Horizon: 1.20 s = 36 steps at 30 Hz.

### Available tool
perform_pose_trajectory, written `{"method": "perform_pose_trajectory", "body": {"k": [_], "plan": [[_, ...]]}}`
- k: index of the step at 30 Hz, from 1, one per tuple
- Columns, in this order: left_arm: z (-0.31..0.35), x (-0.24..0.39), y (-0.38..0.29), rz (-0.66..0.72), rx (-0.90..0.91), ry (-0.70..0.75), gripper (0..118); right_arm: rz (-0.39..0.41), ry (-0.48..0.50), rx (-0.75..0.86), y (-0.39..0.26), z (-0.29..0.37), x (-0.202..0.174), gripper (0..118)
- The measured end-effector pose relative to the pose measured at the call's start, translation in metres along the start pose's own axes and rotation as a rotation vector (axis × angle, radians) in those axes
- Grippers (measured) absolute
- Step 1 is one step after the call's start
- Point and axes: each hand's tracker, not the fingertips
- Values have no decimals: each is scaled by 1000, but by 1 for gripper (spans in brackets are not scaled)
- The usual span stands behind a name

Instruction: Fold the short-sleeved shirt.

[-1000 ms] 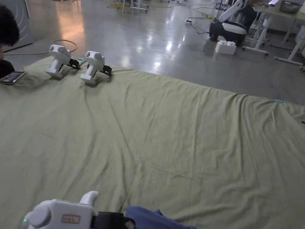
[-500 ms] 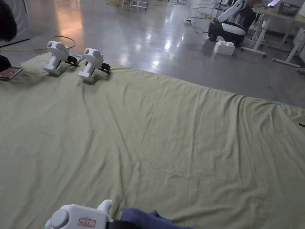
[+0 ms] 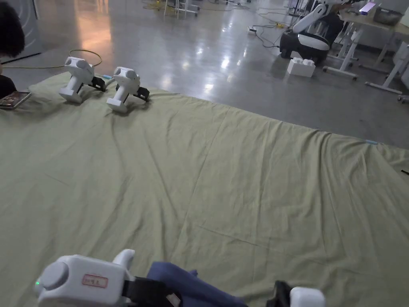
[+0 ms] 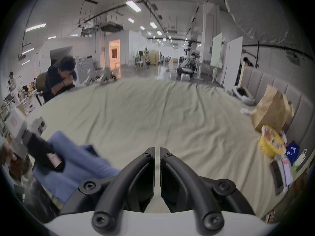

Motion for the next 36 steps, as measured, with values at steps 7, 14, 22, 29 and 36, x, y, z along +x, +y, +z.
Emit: {"method": "perform_pose_trajectory", "body": {"k": [7,14,22,29,36], "plan": [[113,1,36,-51,79,197,29,-13,-102,129,75,-5,55,7],[230,8,76,-36,197,367,29,-62,-160,162,99,-5,93,7],[298,-8,107,9,216,607,29,-112,-161,146,91,-6,106,7],[293,-56,116,84,232,758,30,-108,-163,122,84,-6,107,7],[298,-59,123,95,260,944,73,-99,-145,111,82,-7,101,7]]}}
